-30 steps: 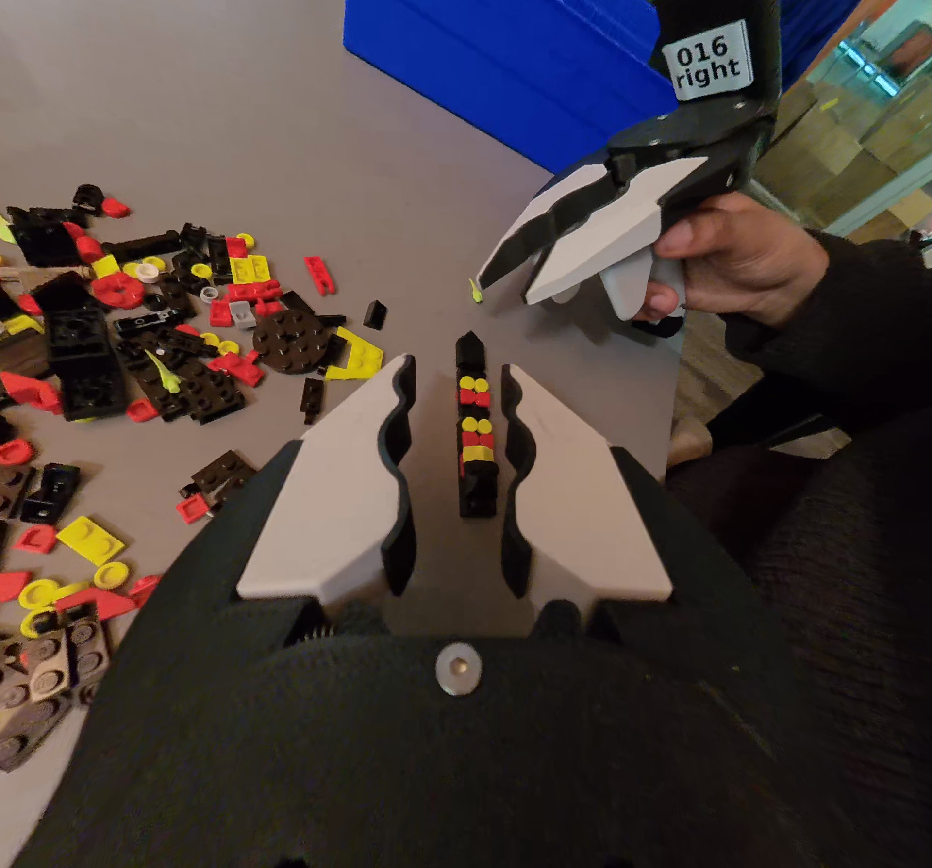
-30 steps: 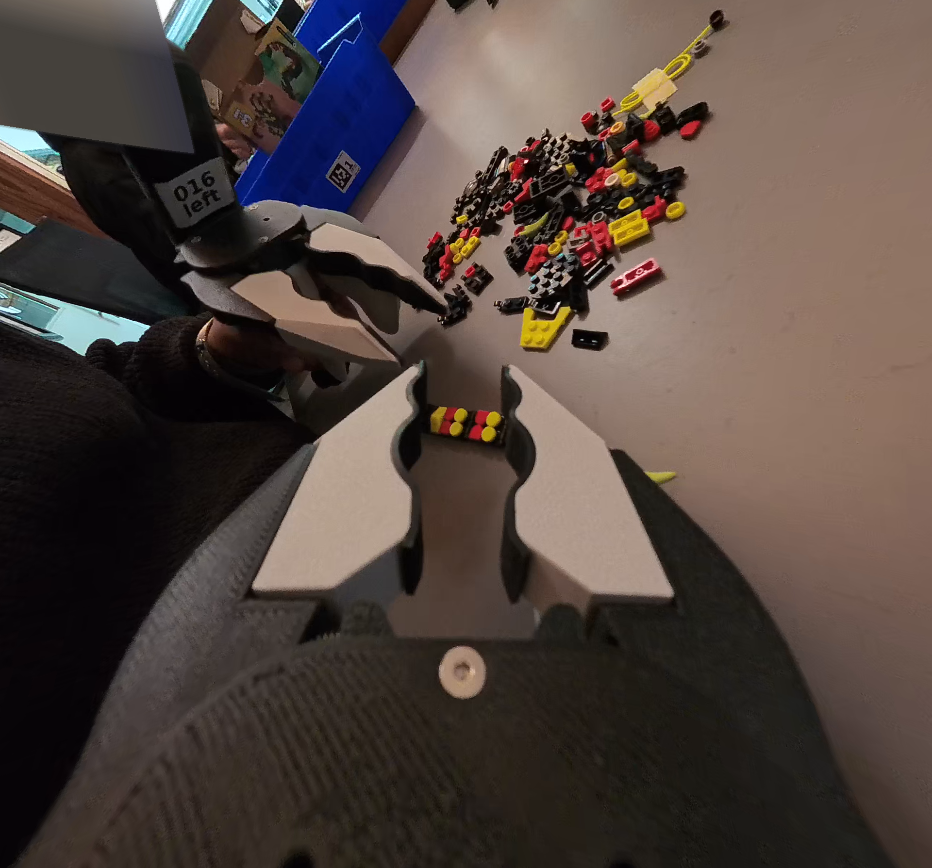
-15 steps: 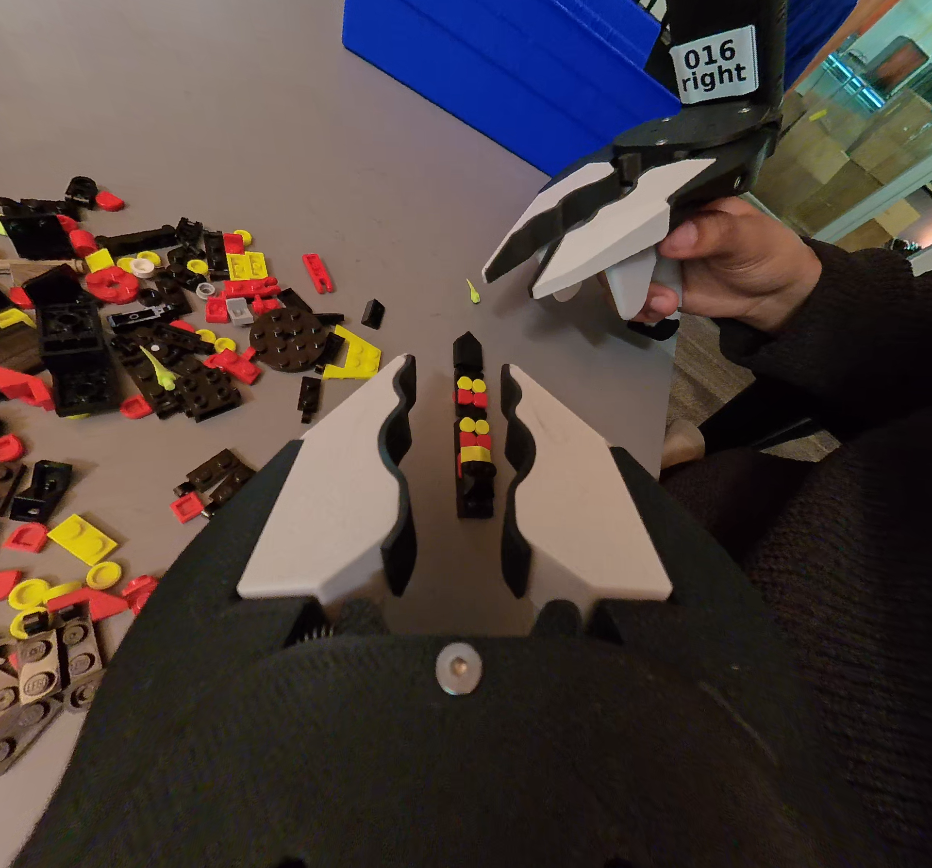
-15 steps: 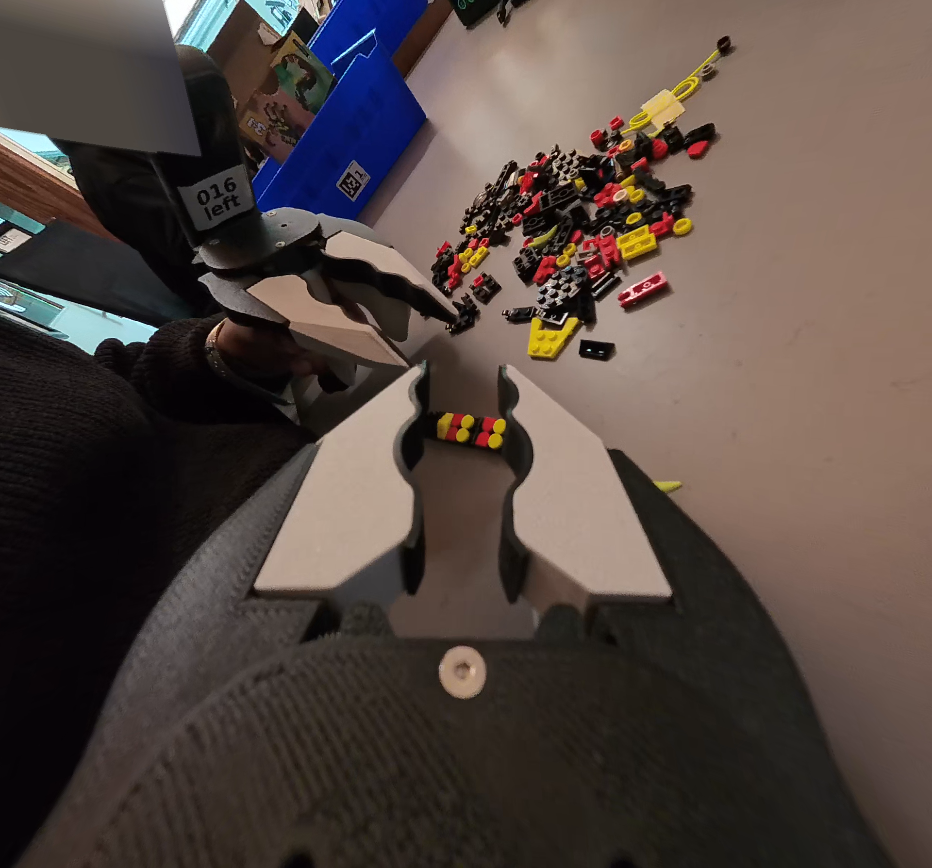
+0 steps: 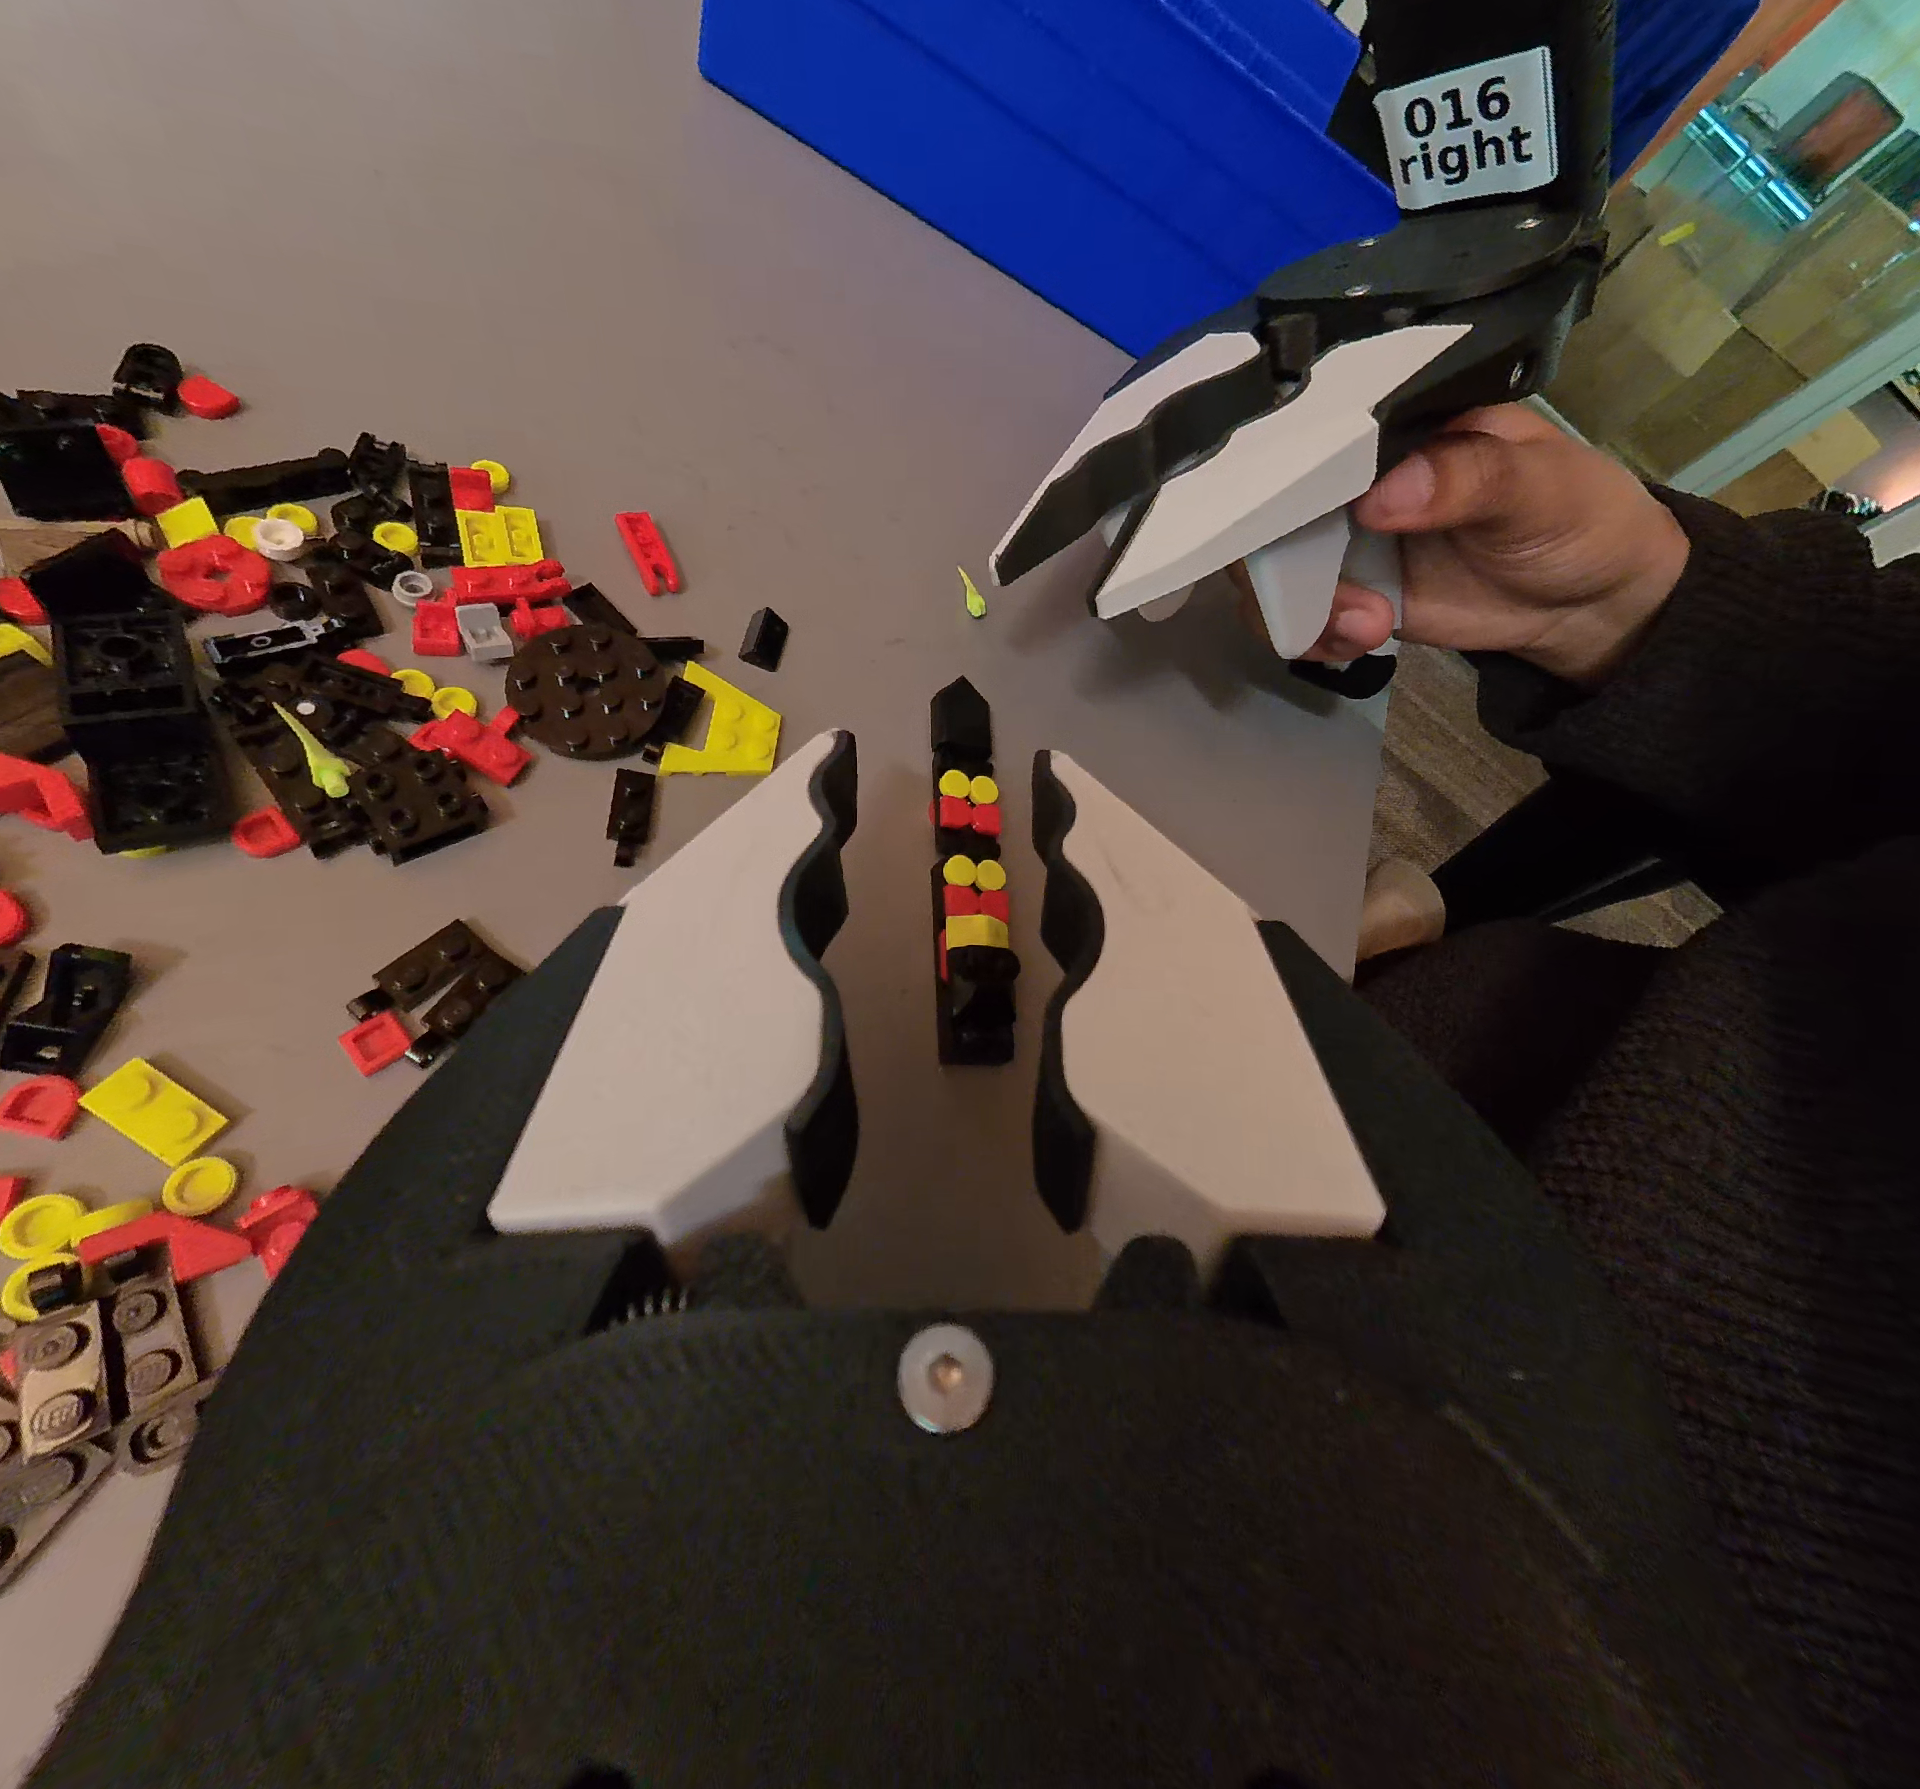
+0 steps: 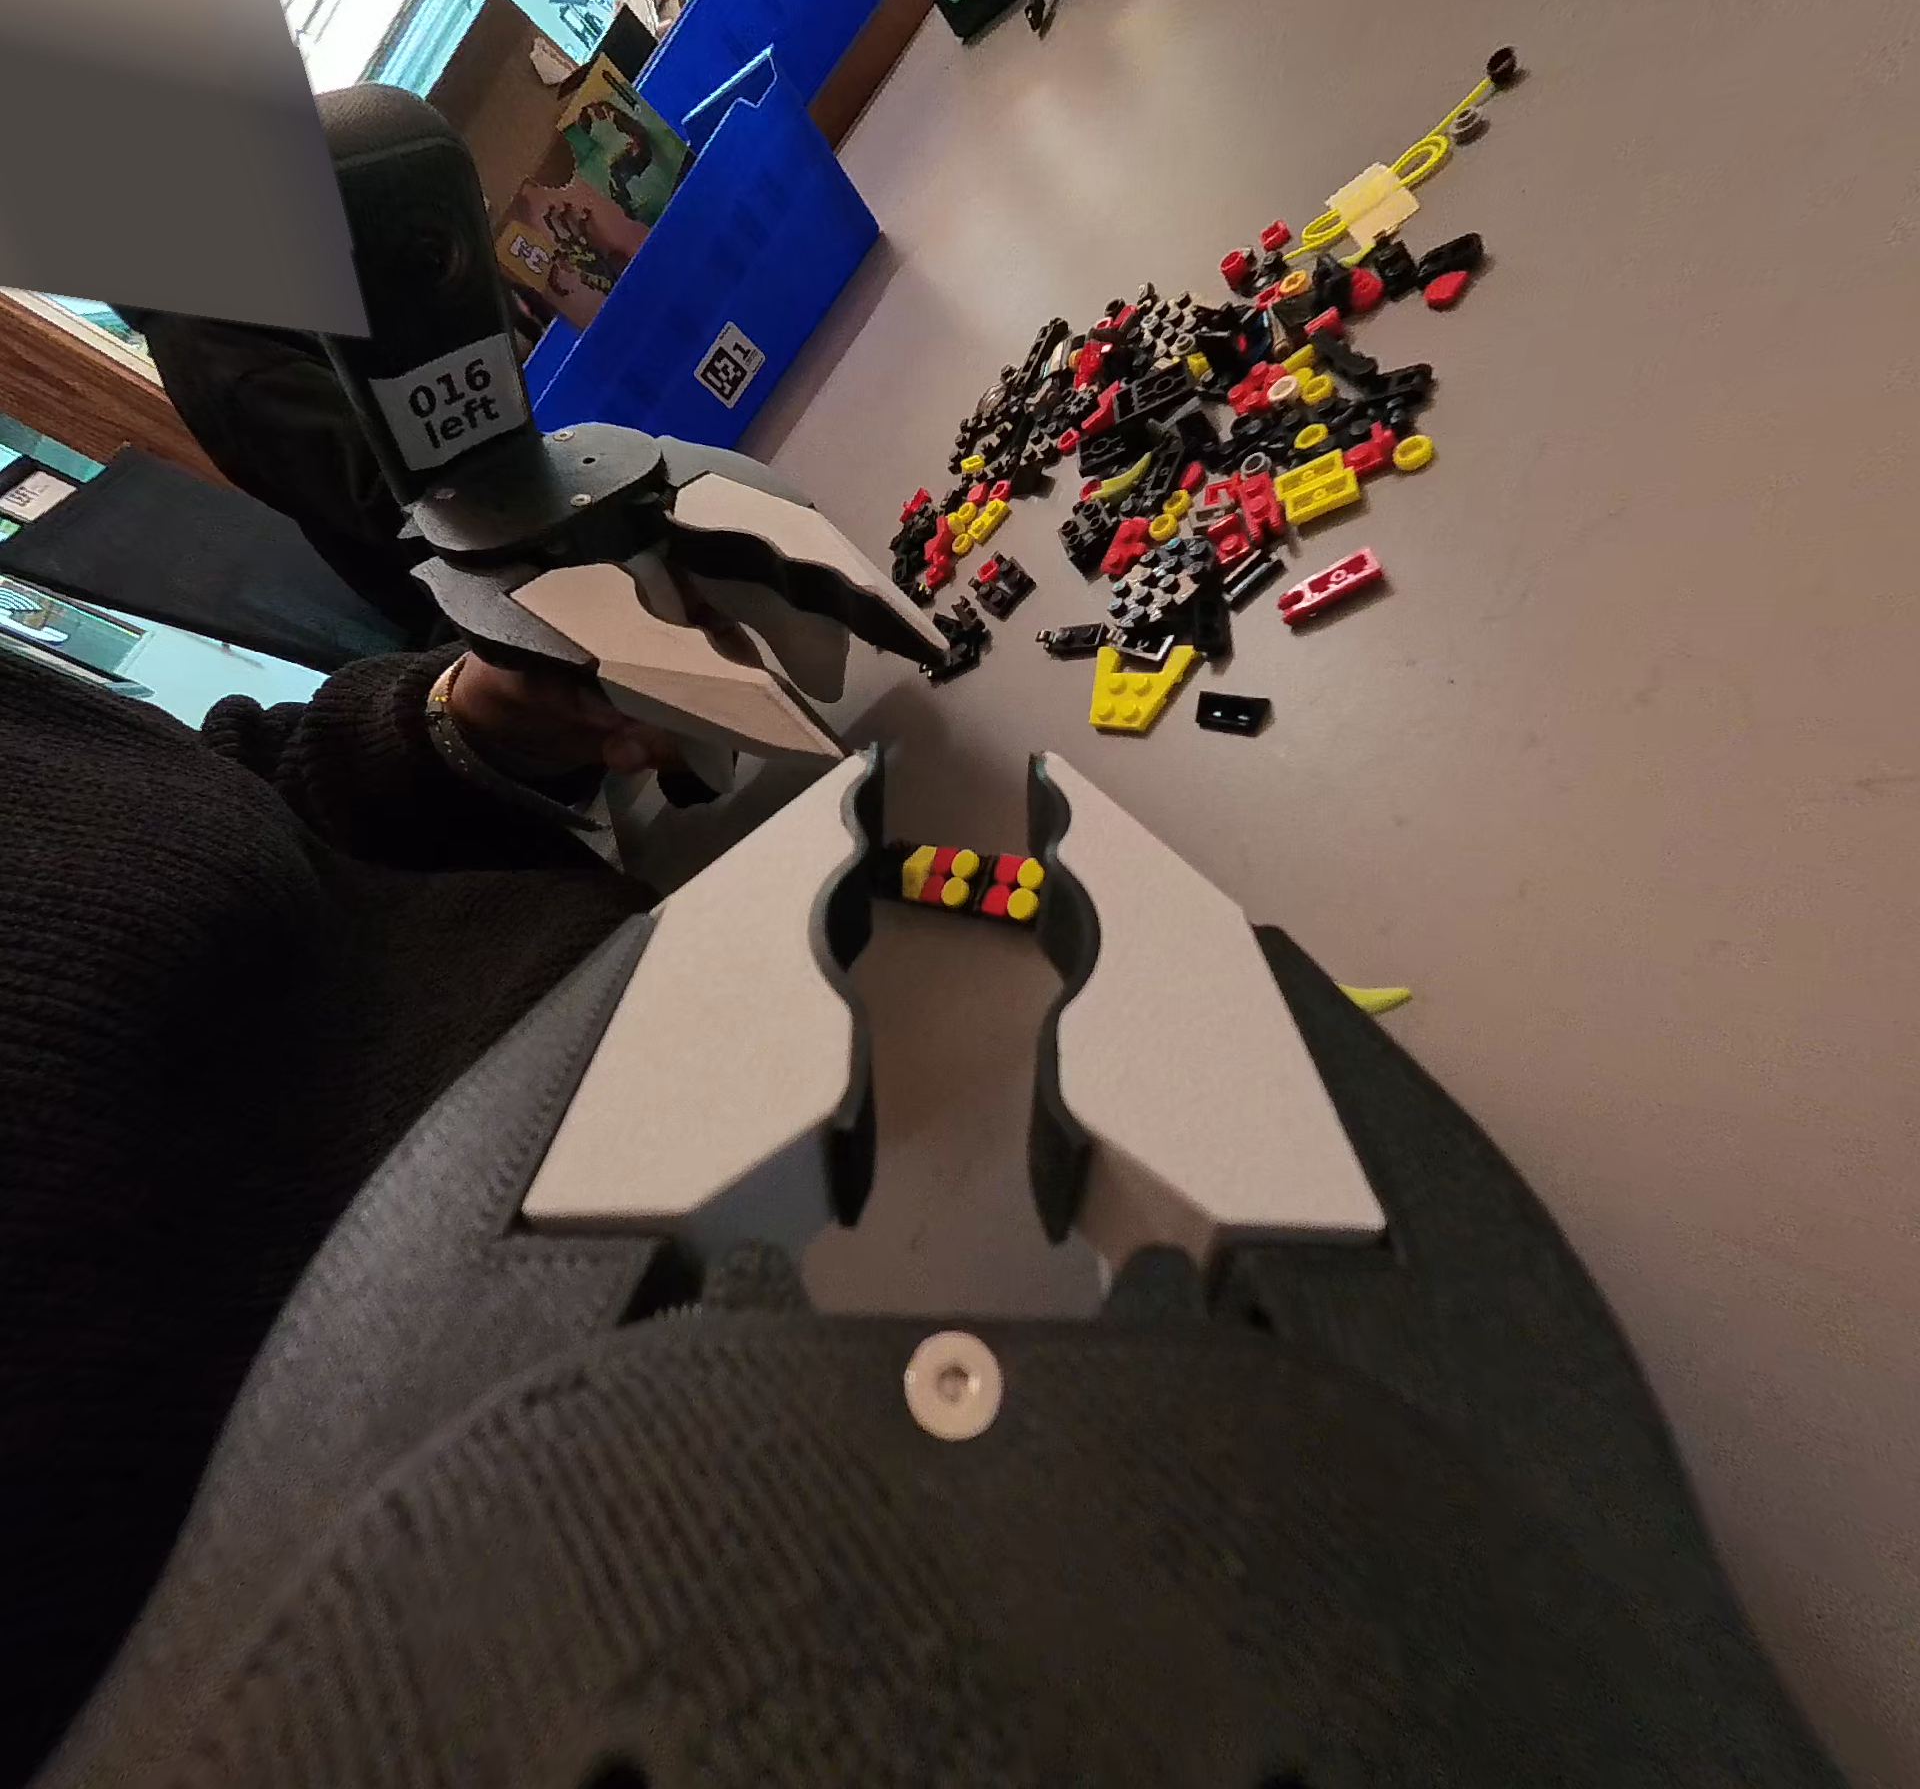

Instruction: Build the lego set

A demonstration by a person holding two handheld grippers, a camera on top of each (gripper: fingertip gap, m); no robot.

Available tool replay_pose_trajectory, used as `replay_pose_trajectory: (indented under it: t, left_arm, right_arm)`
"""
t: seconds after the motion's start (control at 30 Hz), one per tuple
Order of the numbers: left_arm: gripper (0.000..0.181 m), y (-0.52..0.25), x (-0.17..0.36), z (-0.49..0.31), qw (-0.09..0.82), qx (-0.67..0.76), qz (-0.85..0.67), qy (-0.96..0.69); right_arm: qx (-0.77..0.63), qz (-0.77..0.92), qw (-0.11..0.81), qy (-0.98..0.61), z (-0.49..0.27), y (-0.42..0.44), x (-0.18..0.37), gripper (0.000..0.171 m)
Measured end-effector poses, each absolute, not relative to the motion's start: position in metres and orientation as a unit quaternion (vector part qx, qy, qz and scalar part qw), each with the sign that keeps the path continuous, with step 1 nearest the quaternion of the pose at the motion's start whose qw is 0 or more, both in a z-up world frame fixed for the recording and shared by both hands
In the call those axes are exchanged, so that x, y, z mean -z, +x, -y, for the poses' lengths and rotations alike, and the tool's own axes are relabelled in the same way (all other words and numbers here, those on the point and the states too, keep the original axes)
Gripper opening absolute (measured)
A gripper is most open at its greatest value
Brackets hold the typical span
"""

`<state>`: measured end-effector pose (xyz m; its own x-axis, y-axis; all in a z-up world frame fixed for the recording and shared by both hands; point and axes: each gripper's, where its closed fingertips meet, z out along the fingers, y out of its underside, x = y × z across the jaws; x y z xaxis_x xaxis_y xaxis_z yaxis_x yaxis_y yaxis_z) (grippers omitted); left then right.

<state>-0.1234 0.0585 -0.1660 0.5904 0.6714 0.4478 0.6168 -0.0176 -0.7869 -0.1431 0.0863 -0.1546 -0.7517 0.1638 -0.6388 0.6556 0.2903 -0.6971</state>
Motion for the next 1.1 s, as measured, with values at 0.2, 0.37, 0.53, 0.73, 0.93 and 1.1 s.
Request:
replay_pose_trajectory:
  t: [0.2,0.37,0.53,0.73,0.93,1.1]
  left_arm:
    - [0.031,-0.124,0.165,-0.057,0.537,-0.03,0.454,-0.71]
    - [0.033,-0.116,0.169,-0.064,0.531,0.007,0.445,-0.721]
    - [0.041,-0.104,0.186,-0.073,0.486,0.002,0.416,-0.768]
    - [0.04,-0.102,0.206,-0.07,0.422,-0.05,0.388,-0.818]
    - [0.028,-0.1,0.213,-0.069,0.402,-0.058,0.381,-0.831]
    - [0.015,-0.098,0.216,-0.069,0.394,-0.057,0.383,-0.834]
  right_arm:
    - [0.535,-0.769,0.228,0.266,-0.087,-0.144,0.154,0.026]
    - [0.532,-0.781,0.192,0.266,-0.094,-0.154,0.155,0.026]
    - [0.452,-0.854,0.139,0.216,-0.106,-0.15,0.187,0.03]
    - [0.429,-0.883,0.099,0.164,-0.099,-0.14,0.195,0.024]
    - [0.408,-0.898,0.055,0.159,-0.096,-0.143,0.204,0.0]
    - [0.404,-0.899,0.051,0.162,-0.095,-0.142,0.209,0.0]
